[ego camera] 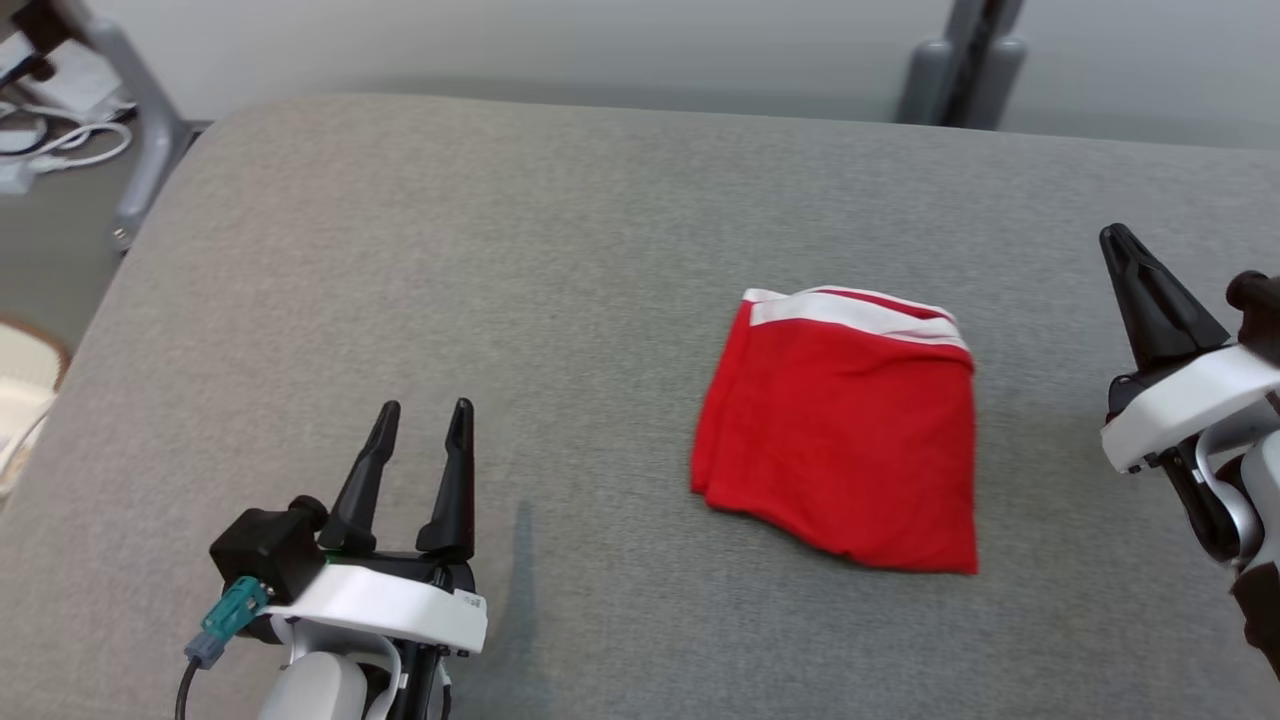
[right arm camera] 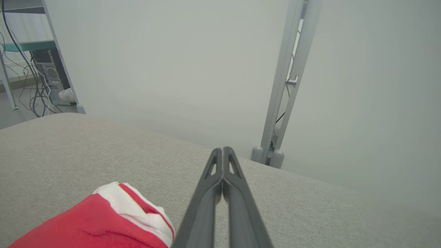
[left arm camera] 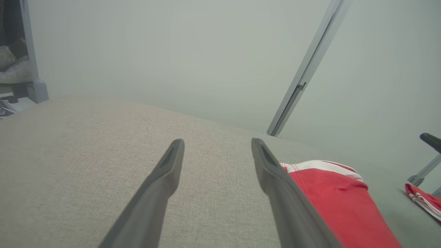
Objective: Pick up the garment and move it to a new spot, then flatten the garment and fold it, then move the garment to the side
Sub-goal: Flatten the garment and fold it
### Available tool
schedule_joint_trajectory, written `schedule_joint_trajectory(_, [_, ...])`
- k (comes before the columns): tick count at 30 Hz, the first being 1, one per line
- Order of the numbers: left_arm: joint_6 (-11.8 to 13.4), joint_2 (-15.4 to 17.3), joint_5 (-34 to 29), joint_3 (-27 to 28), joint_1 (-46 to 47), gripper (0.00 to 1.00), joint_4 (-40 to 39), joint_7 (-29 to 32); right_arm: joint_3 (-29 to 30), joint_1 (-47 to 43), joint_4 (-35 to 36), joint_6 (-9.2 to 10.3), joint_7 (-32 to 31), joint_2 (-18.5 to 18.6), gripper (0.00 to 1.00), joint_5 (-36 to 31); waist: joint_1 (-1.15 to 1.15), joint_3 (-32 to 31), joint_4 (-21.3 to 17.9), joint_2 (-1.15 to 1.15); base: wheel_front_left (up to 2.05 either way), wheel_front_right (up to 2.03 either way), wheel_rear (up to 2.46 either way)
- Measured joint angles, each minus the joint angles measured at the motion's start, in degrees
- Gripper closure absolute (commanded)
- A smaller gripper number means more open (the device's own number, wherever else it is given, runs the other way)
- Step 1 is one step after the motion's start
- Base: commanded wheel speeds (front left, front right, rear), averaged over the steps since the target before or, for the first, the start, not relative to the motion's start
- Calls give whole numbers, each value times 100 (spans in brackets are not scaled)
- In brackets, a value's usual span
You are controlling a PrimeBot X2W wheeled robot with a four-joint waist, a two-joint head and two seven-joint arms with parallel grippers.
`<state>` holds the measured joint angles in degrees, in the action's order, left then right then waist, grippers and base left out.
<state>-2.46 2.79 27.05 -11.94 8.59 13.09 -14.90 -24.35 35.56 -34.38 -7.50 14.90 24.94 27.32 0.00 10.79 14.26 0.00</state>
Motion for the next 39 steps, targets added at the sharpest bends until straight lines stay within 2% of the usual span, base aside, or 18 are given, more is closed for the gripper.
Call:
schedule_joint_trajectory(6, [-35, 1, -102, 227, 30, 0, -46, 0, 601, -615, 803, 0, 9, -143, 100, -706, 0, -99, -488, 0, 0, 0, 0])
schedule_joint_trajectory(13, [-102, -3, -231, 499, 11, 0, -37, 0, 1481, -1463, 1673, 0, 9, -701, 100, -1262, 0, -228, -908, 0, 0, 0, 0])
schedule_joint_trajectory(23, [-151, 0, -305, 566, -160, 0, -10, 0, 1987, -2258, 2016, 0, 9, -1265, 100, -1582, 0, -311, -1058, 0, 0, 0, 0])
schedule_joint_trajectory(30, [-151, 0, -331, 500, -236, 0, 5, 0, 2136, -2417, 2052, 0, 9, -1402, 100, -1666, 0, -330, -1046, 0, 0, 0, 0])
schedule_joint_trajectory(31, [-151, -1, -334, 494, -236, 0, 8, 0, 2135, -2424, 2049, 0, 9, -1416, 91, -1653, 0, -332, -1044, 0, 0, 0, 0])
schedule_joint_trajectory(32, [-151, 0, -338, 489, -236, 0, 11, 0, 2127, -2426, 2048, 0, 9, -1419, 13, -1650, 0, -334, -1041, 0, 0, 0, 0])
schedule_joint_trajectory(33, [-151, 0, -339, 485, -236, 0, 13, 0, 2126, -2427, 2048, 0, 9, -1418, 0, -1651, 0, -336, -1037, 0, 0, 0, 0])
schedule_joint_trajectory(39, [-148, 0, -345, 466, -237, 0, 13, 0, 2153, -2438, 2028, 0, 9, -1441, 0, -1662, 0, -341, -1007, 0, 0, 0, 0])
